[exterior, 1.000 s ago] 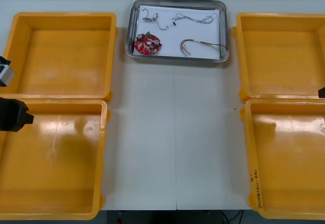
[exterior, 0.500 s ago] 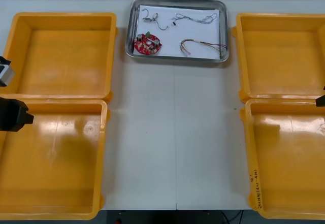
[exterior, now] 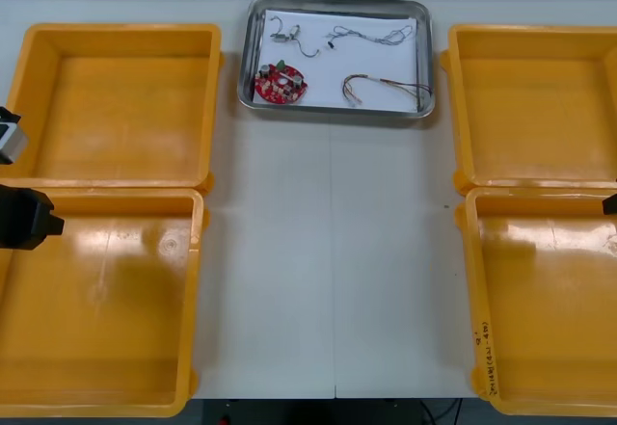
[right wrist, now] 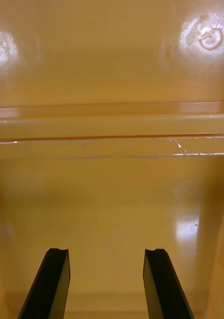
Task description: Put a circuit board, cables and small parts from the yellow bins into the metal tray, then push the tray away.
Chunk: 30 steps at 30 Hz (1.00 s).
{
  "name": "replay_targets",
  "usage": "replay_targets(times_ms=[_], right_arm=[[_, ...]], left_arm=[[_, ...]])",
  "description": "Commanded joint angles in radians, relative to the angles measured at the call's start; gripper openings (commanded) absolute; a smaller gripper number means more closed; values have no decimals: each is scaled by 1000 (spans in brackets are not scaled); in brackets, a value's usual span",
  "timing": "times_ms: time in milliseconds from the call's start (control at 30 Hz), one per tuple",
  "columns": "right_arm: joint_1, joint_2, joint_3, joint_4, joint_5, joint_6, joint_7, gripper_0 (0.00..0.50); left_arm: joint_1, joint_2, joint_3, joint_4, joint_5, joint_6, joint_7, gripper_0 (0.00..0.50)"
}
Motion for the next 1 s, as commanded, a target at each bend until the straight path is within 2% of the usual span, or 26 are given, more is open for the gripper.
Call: replay_targets(times_ms=[33, 1000], right_arm=[[5, -35, -26, -6, -9, 24, -30, 430], [1, -35, -37, -6, -14, 56, -44, 428]], left_arm=[[17, 40, 18, -34, 8, 6, -88, 500], [17, 40, 18, -34, 8, 6, -88, 500]])
